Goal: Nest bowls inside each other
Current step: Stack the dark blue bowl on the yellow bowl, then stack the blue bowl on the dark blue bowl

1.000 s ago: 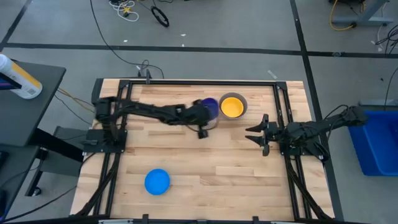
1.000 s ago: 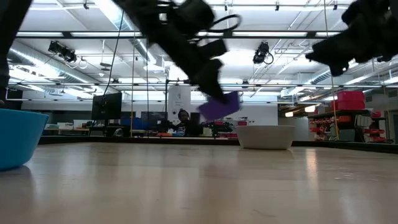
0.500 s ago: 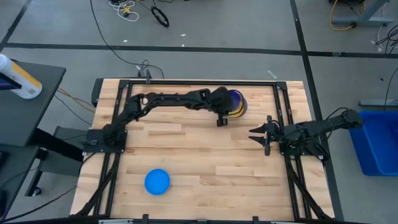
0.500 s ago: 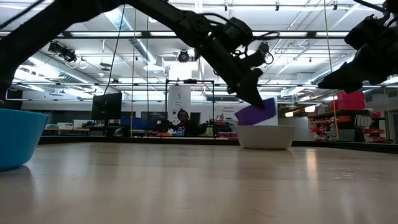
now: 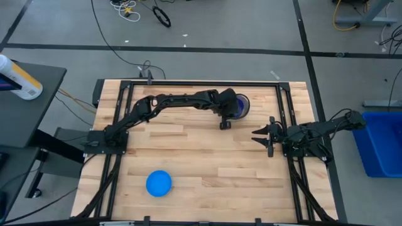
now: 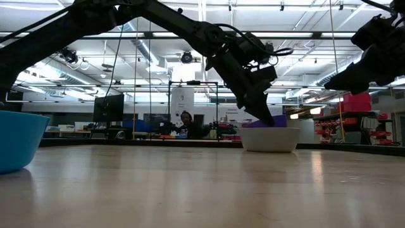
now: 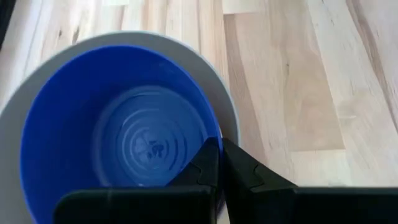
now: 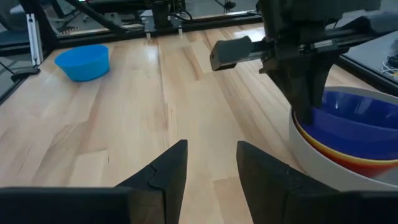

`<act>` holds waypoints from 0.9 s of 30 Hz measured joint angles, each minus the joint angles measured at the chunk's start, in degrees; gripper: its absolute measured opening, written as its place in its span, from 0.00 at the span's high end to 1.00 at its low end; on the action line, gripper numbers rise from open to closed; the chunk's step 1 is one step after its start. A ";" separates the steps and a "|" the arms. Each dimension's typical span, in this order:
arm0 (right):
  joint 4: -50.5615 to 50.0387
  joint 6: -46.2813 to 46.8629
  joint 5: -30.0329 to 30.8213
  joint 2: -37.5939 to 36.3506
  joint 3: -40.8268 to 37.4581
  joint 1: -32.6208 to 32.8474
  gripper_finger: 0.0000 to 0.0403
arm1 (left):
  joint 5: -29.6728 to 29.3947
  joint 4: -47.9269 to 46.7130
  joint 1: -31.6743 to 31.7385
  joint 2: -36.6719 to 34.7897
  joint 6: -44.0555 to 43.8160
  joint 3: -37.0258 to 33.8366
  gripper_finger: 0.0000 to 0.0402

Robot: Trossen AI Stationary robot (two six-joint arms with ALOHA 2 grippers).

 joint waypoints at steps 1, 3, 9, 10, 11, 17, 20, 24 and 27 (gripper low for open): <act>0.12 0.00 0.02 0.00 0.00 0.00 0.64 | -0.03 -0.17 -0.10 0.00 0.12 0.00 0.97; 0.11 0.02 0.05 0.00 0.00 0.00 0.64 | -0.21 -0.22 -0.22 0.00 0.46 0.00 0.93; 0.05 1.44 0.11 0.02 0.00 0.00 0.63 | -2.19 0.23 -0.76 0.00 1.29 0.00 0.73; -0.02 1.43 0.11 0.02 0.00 0.00 0.63 | -3.55 0.39 -0.81 0.00 0.91 0.00 0.69; -0.09 1.44 0.11 0.02 0.00 0.00 0.62 | -4.75 0.56 -0.85 0.00 0.85 0.00 0.65; -0.31 1.44 0.11 0.04 0.00 0.00 0.62 | -5.57 0.70 -0.84 -1.69 0.39 -0.11 0.44; -0.27 1.44 0.10 0.04 0.02 0.00 0.62 | -5.48 0.03 -1.45 -4.12 0.41 -0.02 0.37; -0.37 2.42 0.08 0.04 0.04 0.00 0.62 | -6.93 -9.56 -2.72 -8.81 -0.15 0.07 0.34; -0.80 3.11 -0.79 0.05 0.04 -0.01 0.61 | -9.67 -19.79 -4.73 -12.90 -2.47 -2.60 0.35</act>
